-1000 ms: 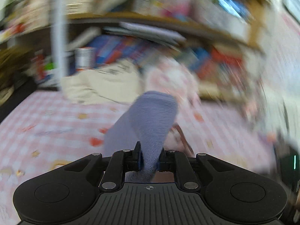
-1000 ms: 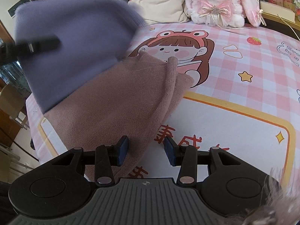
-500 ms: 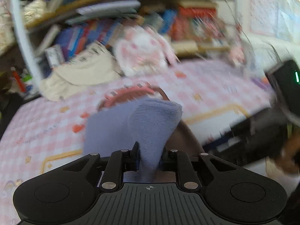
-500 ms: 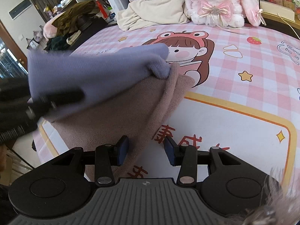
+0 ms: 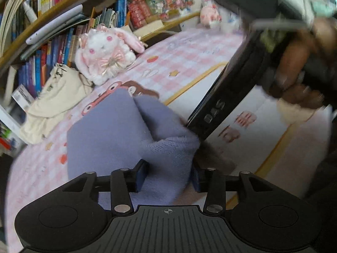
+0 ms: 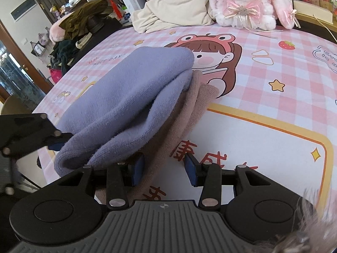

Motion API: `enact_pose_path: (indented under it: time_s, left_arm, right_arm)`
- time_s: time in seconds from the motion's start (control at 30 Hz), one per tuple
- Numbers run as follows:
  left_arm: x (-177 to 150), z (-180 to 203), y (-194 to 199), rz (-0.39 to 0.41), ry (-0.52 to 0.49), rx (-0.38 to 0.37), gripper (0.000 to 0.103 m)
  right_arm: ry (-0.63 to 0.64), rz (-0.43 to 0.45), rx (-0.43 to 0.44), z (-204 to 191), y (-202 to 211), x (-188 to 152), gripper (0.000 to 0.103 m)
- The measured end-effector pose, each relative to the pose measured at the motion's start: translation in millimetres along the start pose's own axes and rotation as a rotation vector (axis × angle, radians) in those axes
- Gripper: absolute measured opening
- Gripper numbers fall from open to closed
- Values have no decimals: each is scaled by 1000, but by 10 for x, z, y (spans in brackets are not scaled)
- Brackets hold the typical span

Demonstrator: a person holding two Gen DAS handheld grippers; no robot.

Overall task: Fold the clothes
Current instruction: 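Lift the lavender half and fold it over the mauve half with the left tool, then open the left tool and press the folded lavender layer flat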

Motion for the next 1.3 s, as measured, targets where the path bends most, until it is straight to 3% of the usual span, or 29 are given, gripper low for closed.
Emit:
enact_pose_path:
  time_s: [0.17,0.3,0.47,0.53,0.6,0.7,0.77,0.83,1.07,1.17,1.3]
  left_arm:
    - [45,-137,311,59,160,-151,50]
    - [226,-416,718,205,292,-224,50]
    - [320,-863,845,341,519,-168,49]
    - [234,-875,651,287,530,-116,45]
    - [165,-749,433,216,497,-131,45]
    - [-5,-330,62,51,371,-186,45]
    - [-79,-170,-98,-15,307,-163,47]
    - [-74,-107,-129,-13,275,-129,48]
    - [-61,-137,-97,-17,289,-141,50]
    - [-56,-151,-80,-15,287,-135,50]
    - [-21,-186,-55,-14,295,-138,51]
  right_arm:
    - [0,3,2,-1,4,-6,41]
    - [4,4,3,-2,3,-9,41]
    - [5,4,3,3,3,-7,41]
    - [5,4,4,7,5,-6,41]
    - [7,4,4,7,5,-8,41]
    - [8,5,4,8,4,-9,41]
    - [13,4,3,6,5,-11,41]
    - [12,5,3,5,9,-13,41]
    - [-23,3,-18,66,86,-5,45]
    - [-115,58,-2,213,269,38,45]
    - [-237,124,85,332,456,176,45]
Point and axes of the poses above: each gripper's, at about its wrist camera, not at the fingertips, and y roughly against the way its jaws point, z to its right, x to its top, the point moved 9 cm from there along -y, roughly the way its jaws point, and after that the axes turned 4 degrees about -z, right-handed, at the moved point
